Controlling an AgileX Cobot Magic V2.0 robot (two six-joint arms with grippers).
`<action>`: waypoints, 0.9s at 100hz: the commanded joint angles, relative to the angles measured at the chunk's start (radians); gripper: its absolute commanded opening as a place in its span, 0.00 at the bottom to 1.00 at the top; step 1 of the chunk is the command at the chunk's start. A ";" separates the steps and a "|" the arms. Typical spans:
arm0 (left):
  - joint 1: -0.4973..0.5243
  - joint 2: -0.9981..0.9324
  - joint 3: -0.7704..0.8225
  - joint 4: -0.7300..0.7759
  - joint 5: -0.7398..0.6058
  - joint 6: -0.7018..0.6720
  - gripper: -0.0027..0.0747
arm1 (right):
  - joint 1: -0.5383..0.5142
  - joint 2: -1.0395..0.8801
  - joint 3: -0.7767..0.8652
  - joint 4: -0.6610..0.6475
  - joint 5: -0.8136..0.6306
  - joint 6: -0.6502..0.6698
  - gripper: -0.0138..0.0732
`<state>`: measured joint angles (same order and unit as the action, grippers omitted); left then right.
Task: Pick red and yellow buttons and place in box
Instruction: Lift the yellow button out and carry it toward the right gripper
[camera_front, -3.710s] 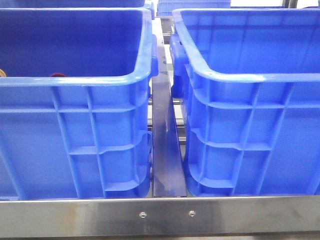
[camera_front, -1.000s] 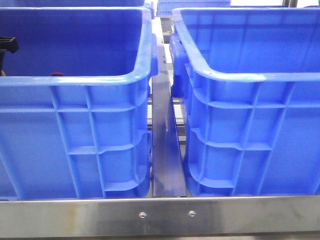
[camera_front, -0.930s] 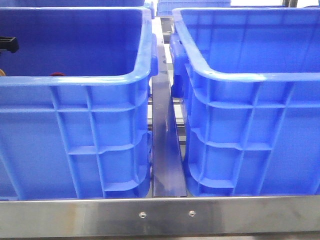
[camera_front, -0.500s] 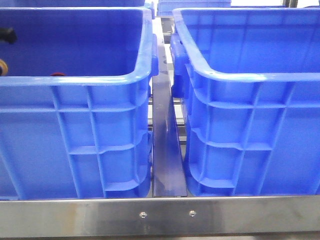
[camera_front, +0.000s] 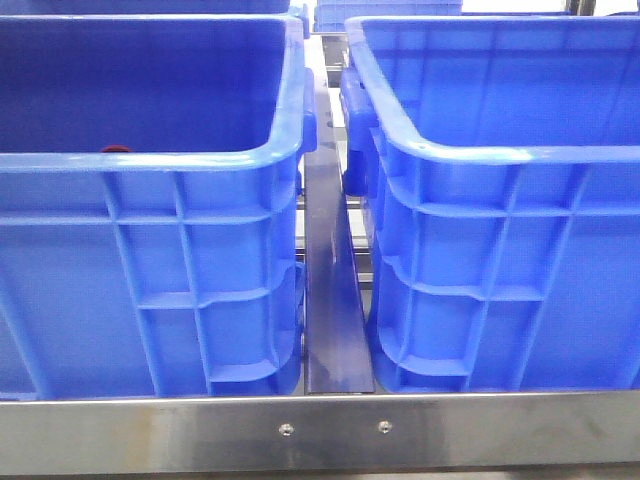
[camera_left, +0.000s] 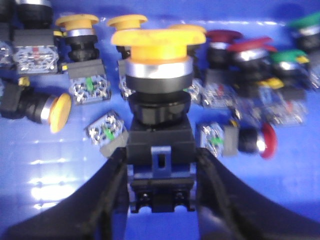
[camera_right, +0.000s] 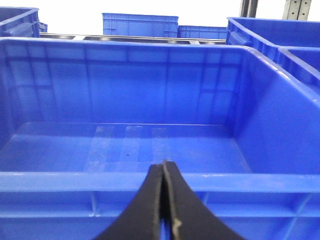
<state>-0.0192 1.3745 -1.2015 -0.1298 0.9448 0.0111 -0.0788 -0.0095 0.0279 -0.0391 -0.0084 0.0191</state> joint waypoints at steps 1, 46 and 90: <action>-0.029 -0.082 -0.003 -0.043 -0.059 0.038 0.21 | 0.000 -0.021 0.005 -0.008 -0.078 0.002 0.05; -0.344 -0.136 0.013 -0.426 -0.086 0.476 0.21 | 0.000 -0.021 0.005 -0.008 -0.078 0.002 0.05; -0.613 -0.082 0.013 -0.428 -0.150 0.480 0.21 | 0.000 -0.021 0.005 -0.008 -0.090 0.002 0.05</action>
<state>-0.6084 1.3070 -1.1635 -0.5154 0.8499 0.4866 -0.0788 -0.0095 0.0279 -0.0391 -0.0084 0.0191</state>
